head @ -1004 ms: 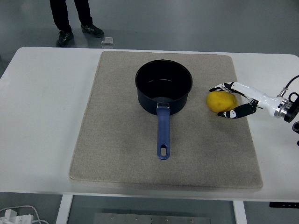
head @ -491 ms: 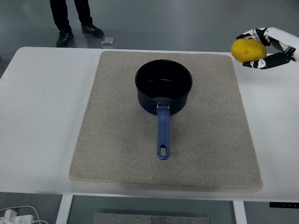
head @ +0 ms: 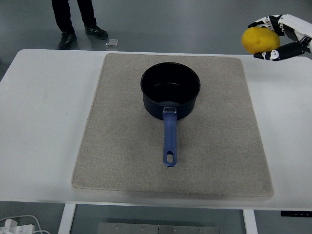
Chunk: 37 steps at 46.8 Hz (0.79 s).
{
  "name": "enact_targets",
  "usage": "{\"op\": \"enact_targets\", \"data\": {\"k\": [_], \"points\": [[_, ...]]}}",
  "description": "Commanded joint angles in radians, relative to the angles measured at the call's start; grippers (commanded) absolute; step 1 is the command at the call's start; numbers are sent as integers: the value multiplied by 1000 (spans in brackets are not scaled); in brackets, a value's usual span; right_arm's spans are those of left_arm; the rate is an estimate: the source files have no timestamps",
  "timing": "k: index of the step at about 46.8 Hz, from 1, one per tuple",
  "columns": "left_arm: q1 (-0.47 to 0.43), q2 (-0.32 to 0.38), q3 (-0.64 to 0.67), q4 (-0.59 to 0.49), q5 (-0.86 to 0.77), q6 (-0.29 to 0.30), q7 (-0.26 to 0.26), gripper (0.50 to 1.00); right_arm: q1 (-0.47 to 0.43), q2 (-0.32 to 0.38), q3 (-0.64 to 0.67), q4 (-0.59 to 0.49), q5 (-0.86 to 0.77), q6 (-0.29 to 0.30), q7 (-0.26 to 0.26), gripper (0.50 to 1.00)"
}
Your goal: Put the potato in the blue pot
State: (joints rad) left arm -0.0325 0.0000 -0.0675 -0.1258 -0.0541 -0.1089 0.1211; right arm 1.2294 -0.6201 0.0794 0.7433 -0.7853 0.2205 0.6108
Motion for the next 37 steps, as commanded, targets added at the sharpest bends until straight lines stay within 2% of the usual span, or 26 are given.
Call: {"op": "enact_targets", "data": {"k": [1, 17, 26, 37], "points": [[0, 0, 0, 0, -1, 0, 0, 1000, 19, 62, 0, -1, 0, -6, 0, 500], [0, 0, 0, 0, 0, 0, 0, 1000, 64, 295, -20, -5, -6, -38, 0, 500], [0, 0, 0, 0, -1, 0, 0, 1000, 62, 365, -21, -38, -9, -39, -3, 500], [0, 0, 0, 0, 0, 0, 0, 1000, 59, 369, -18, -47, -8, -39, -5, 500]]}}
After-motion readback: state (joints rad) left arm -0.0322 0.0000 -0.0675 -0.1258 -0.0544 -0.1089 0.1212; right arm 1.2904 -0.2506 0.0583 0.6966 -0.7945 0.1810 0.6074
